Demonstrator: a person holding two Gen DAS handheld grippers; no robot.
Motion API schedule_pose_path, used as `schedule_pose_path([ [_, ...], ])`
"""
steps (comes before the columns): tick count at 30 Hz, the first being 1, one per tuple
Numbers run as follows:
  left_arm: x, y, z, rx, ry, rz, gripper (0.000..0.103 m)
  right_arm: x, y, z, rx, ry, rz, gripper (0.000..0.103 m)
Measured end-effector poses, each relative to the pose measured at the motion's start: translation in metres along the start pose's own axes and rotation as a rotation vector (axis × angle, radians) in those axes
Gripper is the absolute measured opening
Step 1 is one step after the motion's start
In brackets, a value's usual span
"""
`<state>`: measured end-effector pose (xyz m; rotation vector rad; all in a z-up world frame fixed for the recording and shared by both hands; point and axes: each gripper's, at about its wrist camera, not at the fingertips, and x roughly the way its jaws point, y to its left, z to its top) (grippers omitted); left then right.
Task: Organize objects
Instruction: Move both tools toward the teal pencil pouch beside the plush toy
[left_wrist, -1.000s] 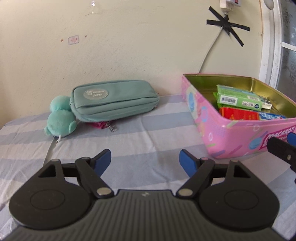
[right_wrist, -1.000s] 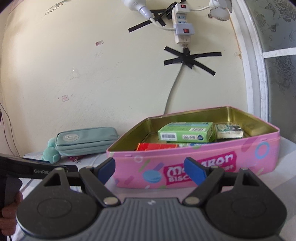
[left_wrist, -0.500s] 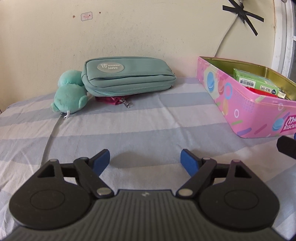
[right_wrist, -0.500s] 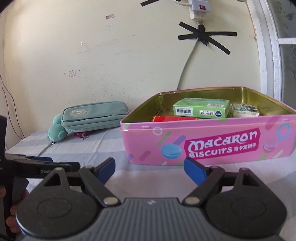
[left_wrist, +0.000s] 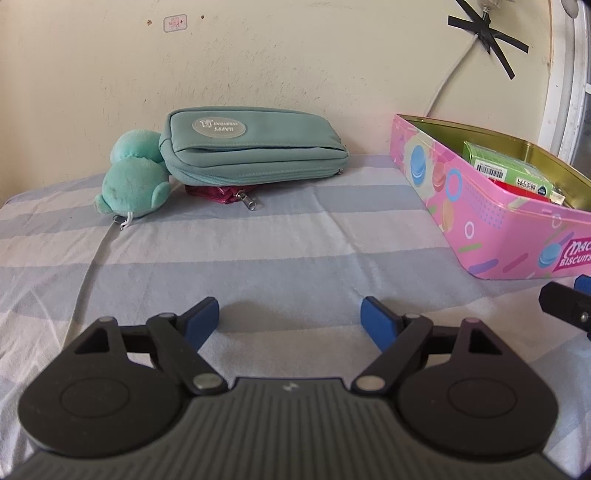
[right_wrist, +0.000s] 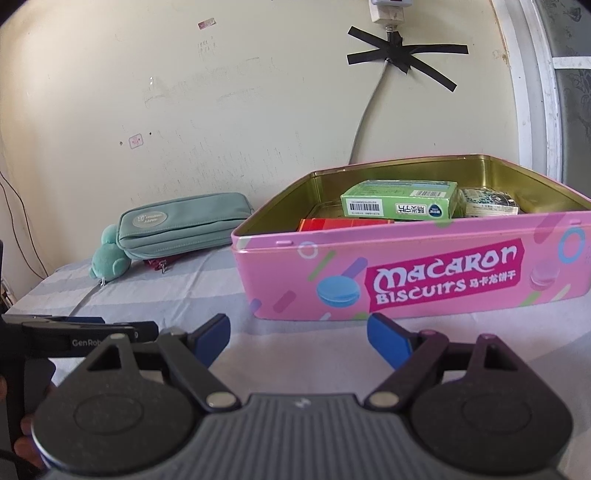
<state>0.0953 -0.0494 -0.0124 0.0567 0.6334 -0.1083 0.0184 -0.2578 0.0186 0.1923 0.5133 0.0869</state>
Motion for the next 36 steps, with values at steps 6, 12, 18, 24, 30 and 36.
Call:
schedule_pose_path([
  [6,-0.001,0.002,-0.001,-0.009,0.0,-0.014,0.086,0.004,0.013,-0.001,-0.065,0.019,-0.042,0.084],
  [12,0.001,0.017,0.0,0.031,0.027,-0.032,0.09,0.009,0.042,-0.006,-0.16,0.057,0.013,0.084],
  [18,0.005,0.088,0.003,-0.084,0.02,0.098,0.09,0.033,0.089,0.015,-0.244,0.078,0.145,0.084],
  [24,0.008,0.125,0.006,-0.26,-0.013,0.104,0.094,0.107,0.153,0.098,-0.232,0.029,0.231,0.084],
  [30,0.012,0.118,0.009,-0.22,-0.003,0.082,0.095,0.205,0.219,0.163,-0.251,0.102,0.239,0.085],
  [36,0.012,0.127,0.011,-0.259,-0.004,0.061,0.096,0.282,0.24,0.176,-0.295,0.28,0.121,0.081],
])
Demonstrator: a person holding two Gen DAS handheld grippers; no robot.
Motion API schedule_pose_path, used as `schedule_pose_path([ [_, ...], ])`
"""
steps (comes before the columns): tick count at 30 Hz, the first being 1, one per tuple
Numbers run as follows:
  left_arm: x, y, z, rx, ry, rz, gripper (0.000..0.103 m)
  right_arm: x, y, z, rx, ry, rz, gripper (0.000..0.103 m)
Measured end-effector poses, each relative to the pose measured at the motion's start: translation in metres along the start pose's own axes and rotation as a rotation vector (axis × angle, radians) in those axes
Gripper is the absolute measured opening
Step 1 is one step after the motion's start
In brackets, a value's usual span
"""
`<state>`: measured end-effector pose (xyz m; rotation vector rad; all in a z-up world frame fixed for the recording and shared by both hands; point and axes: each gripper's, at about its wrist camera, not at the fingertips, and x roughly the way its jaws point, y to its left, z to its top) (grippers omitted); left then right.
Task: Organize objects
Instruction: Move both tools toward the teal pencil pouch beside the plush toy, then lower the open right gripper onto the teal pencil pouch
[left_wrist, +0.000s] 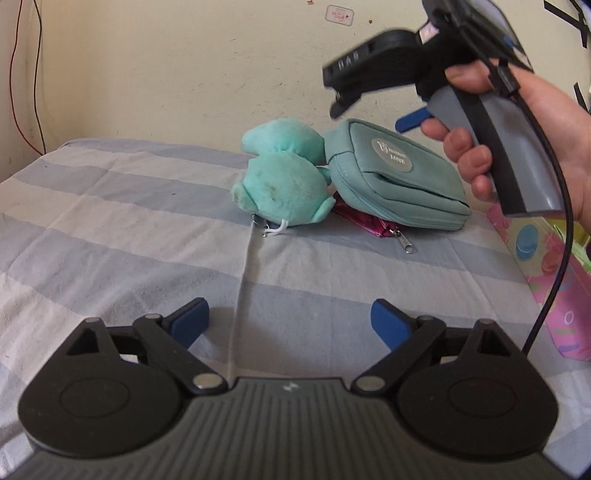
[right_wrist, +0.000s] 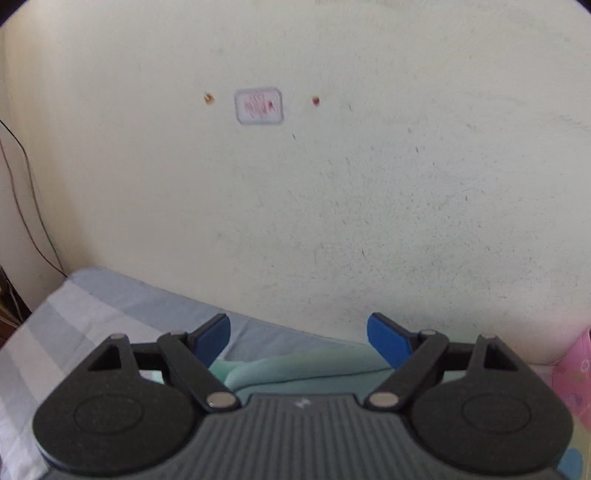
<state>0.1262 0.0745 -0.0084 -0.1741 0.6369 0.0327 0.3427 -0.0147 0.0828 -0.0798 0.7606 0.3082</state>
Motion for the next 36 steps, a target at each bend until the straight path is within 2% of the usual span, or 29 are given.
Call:
schedule_pose_path([
  [1,0.0,0.001,0.0,-0.004,0.001,-0.002,0.096,0.002,-0.001,-0.002,-0.017,0.025,0.004,0.076],
  [6,0.0,-0.002,-0.001,0.0,-0.001,0.003,0.096,-0.028,-0.012,-0.04,-0.103,0.035,0.066,0.069],
  [8,-0.001,-0.003,-0.002,0.003,-0.002,0.005,0.096,-0.049,-0.018,-0.064,-0.125,0.018,0.072,0.07],
  [11,-0.002,-0.003,-0.003,0.004,-0.005,0.006,0.096,-0.073,-0.036,-0.103,-0.09,0.035,0.108,0.07],
  [14,-0.003,-0.002,-0.004,0.004,-0.007,0.008,0.096,-0.086,-0.047,-0.142,-0.081,0.068,0.079,0.071],
  [17,-0.003,-0.002,-0.004,0.001,-0.009,0.009,0.096,-0.102,-0.052,-0.17,-0.058,0.013,0.045,0.073],
  [18,-0.003,-0.002,-0.004,-0.001,-0.009,0.008,0.096,-0.107,-0.05,-0.174,-0.049,-0.02,0.023,0.076],
  [19,-0.002,-0.001,-0.003,-0.003,-0.01,0.008,0.096,-0.112,-0.047,-0.177,-0.046,-0.059,-0.001,0.085],
  [22,-0.002,0.002,-0.003,-0.011,-0.011,0.004,0.096,-0.112,-0.029,-0.176,-0.082,-0.152,-0.041,0.096],
  [25,-0.002,0.011,0.0,-0.052,-0.016,0.07,0.092,-0.105,-0.005,-0.171,-0.166,-0.215,-0.082,0.098],
  [27,-0.004,0.027,0.006,-0.117,-0.015,0.04,0.094,-0.098,0.002,-0.162,-0.198,-0.232,-0.098,0.102],
  [28,-0.005,0.04,0.009,-0.192,-0.016,0.004,0.094,-0.092,0.004,-0.158,-0.209,-0.215,-0.111,0.103],
  [31,-0.009,0.067,0.014,-0.311,-0.032,0.055,0.094,-0.085,0.01,-0.158,-0.235,-0.203,-0.105,0.103],
  [33,-0.011,0.079,0.015,-0.38,-0.036,0.042,0.094,-0.079,0.022,-0.164,-0.302,-0.207,-0.131,0.103],
  [36,-0.01,0.075,0.016,-0.369,-0.034,0.044,0.094,-0.062,0.043,-0.172,-0.438,-0.224,-0.206,0.103],
])
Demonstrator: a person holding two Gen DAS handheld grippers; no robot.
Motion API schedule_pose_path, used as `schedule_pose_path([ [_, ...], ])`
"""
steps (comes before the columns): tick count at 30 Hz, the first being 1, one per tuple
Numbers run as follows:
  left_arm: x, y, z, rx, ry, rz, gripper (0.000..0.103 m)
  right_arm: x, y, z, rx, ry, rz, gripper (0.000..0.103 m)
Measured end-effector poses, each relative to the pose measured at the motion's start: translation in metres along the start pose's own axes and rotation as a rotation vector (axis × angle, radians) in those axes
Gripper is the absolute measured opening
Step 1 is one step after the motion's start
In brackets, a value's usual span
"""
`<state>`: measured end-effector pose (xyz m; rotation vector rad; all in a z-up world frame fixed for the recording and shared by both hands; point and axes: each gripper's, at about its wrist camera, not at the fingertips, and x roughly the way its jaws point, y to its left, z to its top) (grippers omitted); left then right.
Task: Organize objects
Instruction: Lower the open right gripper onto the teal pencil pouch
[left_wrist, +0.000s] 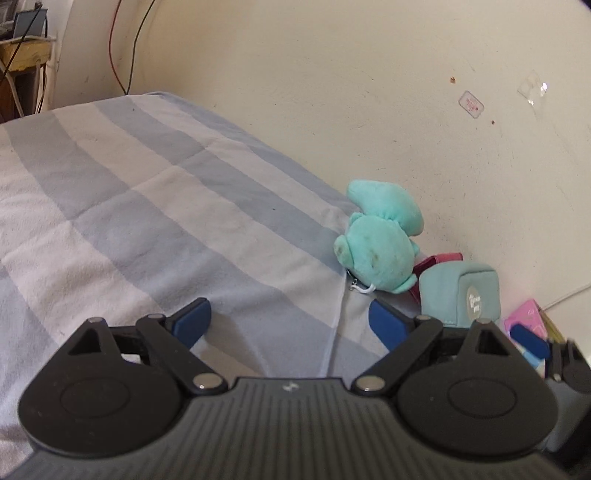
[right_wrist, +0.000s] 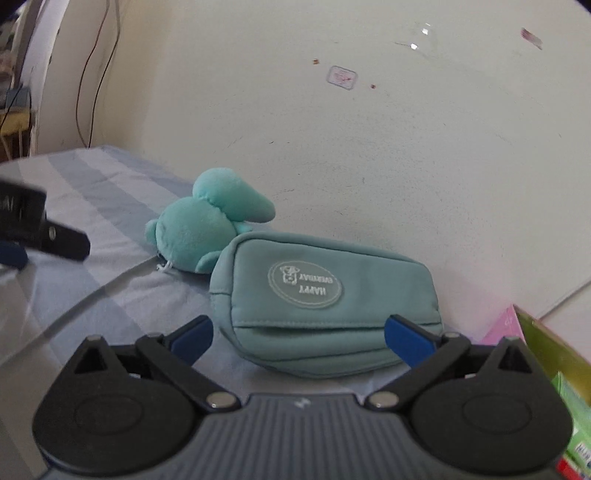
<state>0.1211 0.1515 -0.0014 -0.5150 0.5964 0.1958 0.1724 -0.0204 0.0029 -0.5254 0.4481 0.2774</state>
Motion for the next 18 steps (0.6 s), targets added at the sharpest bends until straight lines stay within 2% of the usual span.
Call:
schedule_pose_path([
  [3,0.003,-0.009,-0.003,0.039,0.013,-0.013,0.094,0.016,0.018,0.002,-0.113,-0.015,-0.086,0.103],
  [6,0.004,-0.009,-0.003,0.042,0.015,-0.014,0.094,0.031,0.025,0.006,-0.161,-0.032,-0.15,0.102],
  [7,0.004,-0.008,-0.003,0.039,0.015,-0.016,0.094,0.034,0.024,0.006,-0.16,-0.03,-0.14,0.096],
  [8,0.004,-0.008,-0.002,0.036,0.015,-0.018,0.094,0.035,0.022,0.007,-0.153,-0.02,-0.114,0.087],
  [9,0.003,-0.008,-0.003,0.036,0.015,-0.018,0.094,0.035,0.021,0.007,-0.142,-0.005,-0.088,0.059],
  [10,0.003,-0.008,-0.003,0.036,0.016,-0.019,0.094,0.035,0.02,0.007,-0.132,0.01,-0.091,0.041],
  [18,0.001,-0.007,-0.005,0.044,0.016,-0.023,0.095,0.01,0.013,-0.006,-0.103,-0.019,-0.052,0.036],
])
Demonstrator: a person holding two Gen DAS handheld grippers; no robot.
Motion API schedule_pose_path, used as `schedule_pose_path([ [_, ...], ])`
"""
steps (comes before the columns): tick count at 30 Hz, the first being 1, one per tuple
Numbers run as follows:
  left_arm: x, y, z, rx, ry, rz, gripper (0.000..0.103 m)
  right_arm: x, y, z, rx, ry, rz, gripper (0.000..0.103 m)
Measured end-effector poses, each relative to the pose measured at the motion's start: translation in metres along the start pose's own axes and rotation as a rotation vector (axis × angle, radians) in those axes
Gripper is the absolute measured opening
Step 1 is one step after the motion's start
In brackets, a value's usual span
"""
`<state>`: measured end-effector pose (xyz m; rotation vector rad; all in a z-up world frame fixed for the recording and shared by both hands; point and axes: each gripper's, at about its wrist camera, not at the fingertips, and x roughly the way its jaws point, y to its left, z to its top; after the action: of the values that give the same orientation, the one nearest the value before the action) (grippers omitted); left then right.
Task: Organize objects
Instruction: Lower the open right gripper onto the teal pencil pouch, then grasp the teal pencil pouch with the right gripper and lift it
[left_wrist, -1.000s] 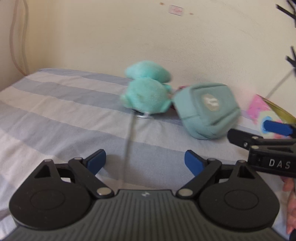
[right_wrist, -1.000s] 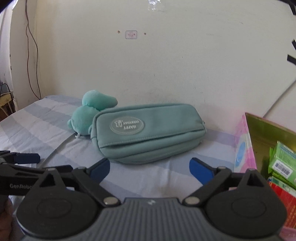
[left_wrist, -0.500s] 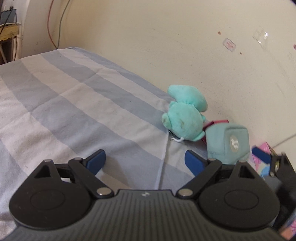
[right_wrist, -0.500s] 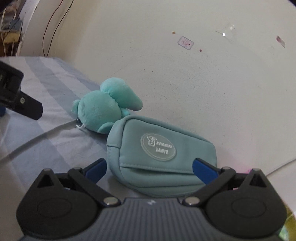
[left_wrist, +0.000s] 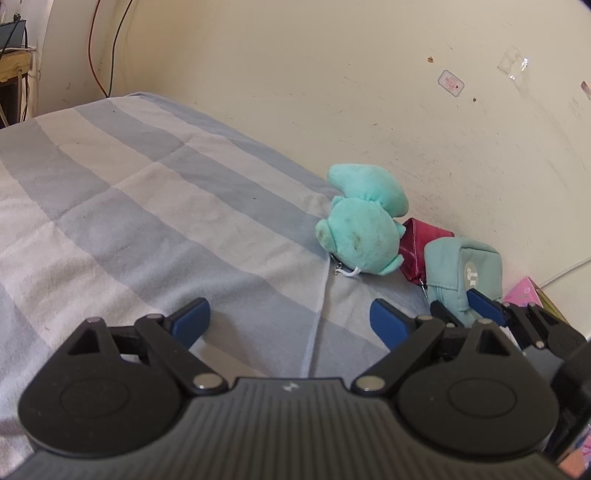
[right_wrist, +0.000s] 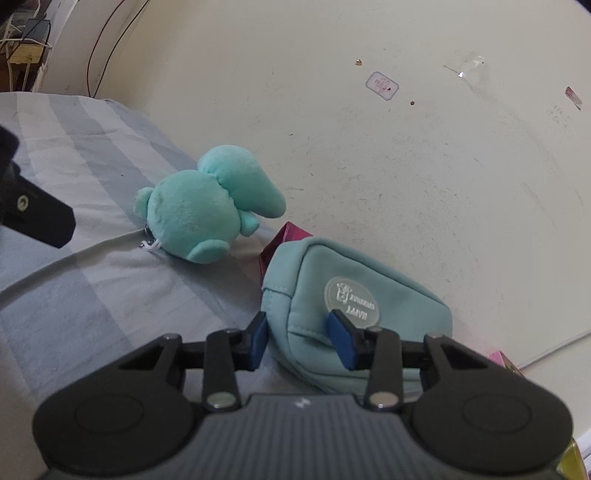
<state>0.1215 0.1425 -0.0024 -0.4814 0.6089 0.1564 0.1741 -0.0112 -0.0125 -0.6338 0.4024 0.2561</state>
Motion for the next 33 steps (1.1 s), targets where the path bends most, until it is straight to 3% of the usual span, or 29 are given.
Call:
schedule_pose_path([
  [6,-0.001,0.004,0.002,-0.02,-0.005,0.003,0.095,-0.042,0.013,-0.01,0.017,-0.056,0.076,0.036],
  [14,-0.006,0.013,0.009,-0.046,-0.036,0.022,0.095,-0.119,0.05,-0.031,-0.045,-0.122,0.259,0.038],
  [17,-0.005,0.018,0.01,-0.07,-0.029,0.021,0.095,-0.139,0.038,-0.029,0.063,-0.139,0.444,0.052],
  [18,-0.005,0.019,0.01,-0.077,-0.029,0.021,0.095,-0.142,0.03,-0.027,0.11,-0.139,0.494,0.063],
  [20,-0.005,0.022,0.011,-0.086,-0.032,0.026,0.095,-0.141,0.01,-0.024,0.204,-0.141,0.536,0.067],
  [23,-0.005,0.022,0.011,-0.088,-0.033,0.026,0.095,-0.125,-0.031,-0.016,0.373,-0.133,0.502,0.069],
  [26,-0.006,0.018,0.01,-0.07,-0.034,0.023,0.095,-0.09,-0.068,-0.01,0.474,-0.107,0.36,0.072],
  [29,-0.006,0.017,0.01,-0.059,-0.033,0.022,0.095,-0.046,-0.094,-0.013,0.573,-0.003,0.267,0.076],
  [33,-0.005,0.017,0.01,-0.056,-0.025,0.019,0.095,0.01,-0.099,-0.016,0.601,0.129,0.26,0.087],
])
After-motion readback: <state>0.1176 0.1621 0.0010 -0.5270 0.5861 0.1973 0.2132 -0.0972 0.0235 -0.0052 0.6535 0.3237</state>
